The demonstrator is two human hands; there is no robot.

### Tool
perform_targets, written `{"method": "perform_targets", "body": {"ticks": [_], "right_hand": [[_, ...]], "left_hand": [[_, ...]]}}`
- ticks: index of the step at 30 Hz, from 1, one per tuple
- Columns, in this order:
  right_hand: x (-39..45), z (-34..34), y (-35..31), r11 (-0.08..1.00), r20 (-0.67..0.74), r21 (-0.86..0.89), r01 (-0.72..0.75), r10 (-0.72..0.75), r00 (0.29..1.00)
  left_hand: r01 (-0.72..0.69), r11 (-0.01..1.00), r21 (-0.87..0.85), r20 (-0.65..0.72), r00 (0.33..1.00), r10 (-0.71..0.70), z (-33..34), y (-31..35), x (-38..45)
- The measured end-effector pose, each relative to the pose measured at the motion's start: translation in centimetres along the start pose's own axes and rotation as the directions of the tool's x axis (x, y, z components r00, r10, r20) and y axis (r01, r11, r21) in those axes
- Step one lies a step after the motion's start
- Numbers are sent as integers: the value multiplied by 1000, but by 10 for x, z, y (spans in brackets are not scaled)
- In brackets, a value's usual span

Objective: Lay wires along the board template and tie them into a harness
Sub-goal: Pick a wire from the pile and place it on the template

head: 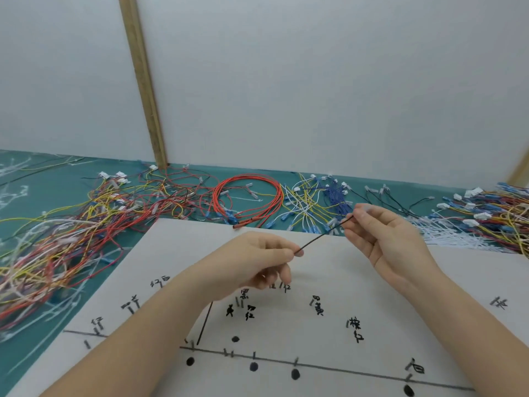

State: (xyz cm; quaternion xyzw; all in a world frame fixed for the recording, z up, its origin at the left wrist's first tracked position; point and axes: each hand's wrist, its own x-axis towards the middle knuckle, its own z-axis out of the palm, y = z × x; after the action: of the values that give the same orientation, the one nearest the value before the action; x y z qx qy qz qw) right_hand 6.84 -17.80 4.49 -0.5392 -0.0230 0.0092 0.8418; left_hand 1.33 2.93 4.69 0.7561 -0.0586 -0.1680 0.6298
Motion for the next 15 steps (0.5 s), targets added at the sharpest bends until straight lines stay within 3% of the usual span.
{"method": "perform_targets", "body": {"ticks": [3,6,11,15], "right_hand": [[-4,12,-2,999,59,-34,-1,3,998],[-8,27,4,973,159,-230,-27,65,985],[-17,59,24,809,320,-583,68,151,935],[-19,79,37,677,396,-718,162,206,895]], "left_hand": [[-40,956,289,15,999,37,-1,5,-14],[-33,860,510,-71,994,81,-1,-2,-41],[38,887,460,-312,942,122,1,-29,-96],[86,857,507,-364,923,123,8,-38,-117]]}}
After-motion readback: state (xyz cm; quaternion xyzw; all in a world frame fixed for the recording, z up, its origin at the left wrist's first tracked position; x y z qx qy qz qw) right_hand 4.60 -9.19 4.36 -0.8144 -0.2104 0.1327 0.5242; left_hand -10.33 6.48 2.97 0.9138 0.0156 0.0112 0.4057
